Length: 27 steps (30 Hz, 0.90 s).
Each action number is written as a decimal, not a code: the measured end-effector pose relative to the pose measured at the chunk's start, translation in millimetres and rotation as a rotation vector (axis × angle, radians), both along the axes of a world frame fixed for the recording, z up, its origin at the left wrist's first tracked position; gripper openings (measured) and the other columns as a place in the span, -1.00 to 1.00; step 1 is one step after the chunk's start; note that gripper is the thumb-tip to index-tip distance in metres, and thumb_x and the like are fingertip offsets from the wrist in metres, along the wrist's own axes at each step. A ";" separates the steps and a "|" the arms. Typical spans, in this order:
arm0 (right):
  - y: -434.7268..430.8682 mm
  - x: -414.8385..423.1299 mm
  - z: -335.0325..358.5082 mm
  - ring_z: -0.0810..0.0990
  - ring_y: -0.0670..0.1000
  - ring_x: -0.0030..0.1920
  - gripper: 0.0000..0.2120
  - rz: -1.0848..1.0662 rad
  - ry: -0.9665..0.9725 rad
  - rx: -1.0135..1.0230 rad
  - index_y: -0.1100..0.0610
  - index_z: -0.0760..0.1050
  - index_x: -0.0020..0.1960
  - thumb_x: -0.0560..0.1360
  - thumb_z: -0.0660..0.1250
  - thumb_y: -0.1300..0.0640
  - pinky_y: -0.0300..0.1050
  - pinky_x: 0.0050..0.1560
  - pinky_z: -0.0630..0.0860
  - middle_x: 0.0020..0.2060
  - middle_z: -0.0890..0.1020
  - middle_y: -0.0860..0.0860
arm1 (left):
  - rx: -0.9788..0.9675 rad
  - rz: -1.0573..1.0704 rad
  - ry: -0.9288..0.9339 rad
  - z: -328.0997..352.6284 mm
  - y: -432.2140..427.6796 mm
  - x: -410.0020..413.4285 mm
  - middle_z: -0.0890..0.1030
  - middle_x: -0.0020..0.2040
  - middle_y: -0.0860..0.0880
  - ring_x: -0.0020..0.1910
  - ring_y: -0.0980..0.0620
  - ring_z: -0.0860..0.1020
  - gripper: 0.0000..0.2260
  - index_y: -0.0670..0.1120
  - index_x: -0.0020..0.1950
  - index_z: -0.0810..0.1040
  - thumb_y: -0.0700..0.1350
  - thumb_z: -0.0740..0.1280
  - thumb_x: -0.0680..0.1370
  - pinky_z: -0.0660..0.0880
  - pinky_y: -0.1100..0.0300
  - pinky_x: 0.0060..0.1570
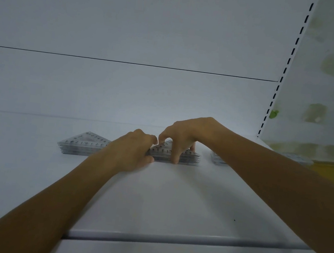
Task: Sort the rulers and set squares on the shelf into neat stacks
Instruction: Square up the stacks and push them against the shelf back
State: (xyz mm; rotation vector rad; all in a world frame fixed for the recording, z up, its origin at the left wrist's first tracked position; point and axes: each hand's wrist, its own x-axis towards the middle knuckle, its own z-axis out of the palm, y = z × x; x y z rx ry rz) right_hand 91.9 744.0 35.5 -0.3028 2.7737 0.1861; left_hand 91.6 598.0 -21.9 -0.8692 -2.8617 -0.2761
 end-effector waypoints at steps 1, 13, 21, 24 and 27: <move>0.3 1.3 0.7 0.57 0.00 -0.22 -0.29 -0.004 -0.010 -0.011 -0.05 0.24 0.39 0.33 0.49 0.09 -0.19 -0.26 0.58 0.13 0.43 0.04 | -0.011 0.003 0.018 0.6 -0.5 1.0 0.53 0.08 -0.07 0.06 -0.07 0.51 -0.59 -0.02 0.34 0.37 -0.01 0.27 0.50 0.46 0.10 0.02; 15.6 20.4 -5.3 0.50 -0.06 -0.45 -0.52 -0.037 0.047 0.262 0.22 0.42 0.19 0.30 0.45 0.28 -0.24 -0.45 0.37 -0.17 0.63 0.06 | -0.017 -0.016 -0.024 3.4 -4.0 2.5 0.54 0.09 -0.08 0.01 -0.06 0.53 -0.60 -0.03 0.33 0.38 -0.16 0.23 0.49 0.51 0.00 0.04; 27.4 19.6 -12.0 0.54 0.08 -0.22 -0.58 0.003 0.142 0.266 0.23 0.45 0.14 0.31 0.43 0.23 -0.24 -0.44 0.31 0.03 0.58 0.12 | -0.018 -0.022 -0.037 0.3 -3.2 1.1 0.52 0.10 -0.09 0.04 -0.08 0.50 -0.59 -0.03 0.33 0.37 -0.17 0.22 0.48 0.49 -0.04 0.06; 27.3 21.7 -12.5 0.52 0.05 -0.27 -0.61 0.001 0.140 0.282 0.23 0.46 0.13 0.33 0.42 0.21 -0.25 -0.45 0.29 0.04 0.58 0.11 | -0.018 -0.025 -0.029 0.3 -2.6 1.2 0.52 0.07 -0.09 0.01 -0.07 0.51 -0.59 -0.05 0.34 0.36 -0.18 0.21 0.48 0.49 -0.03 0.05; 26.4 22.6 -11.6 0.43 -0.05 -0.42 -0.61 -0.007 0.129 0.299 0.21 0.46 0.14 0.33 0.41 0.19 -0.29 -0.49 0.26 -0.05 0.60 0.06 | -0.017 -0.026 -0.030 1.4 -1.6 1.6 0.52 0.08 -0.10 0.00 -0.07 0.52 -0.59 -0.07 0.34 0.36 -0.18 0.21 0.49 0.50 -0.02 0.05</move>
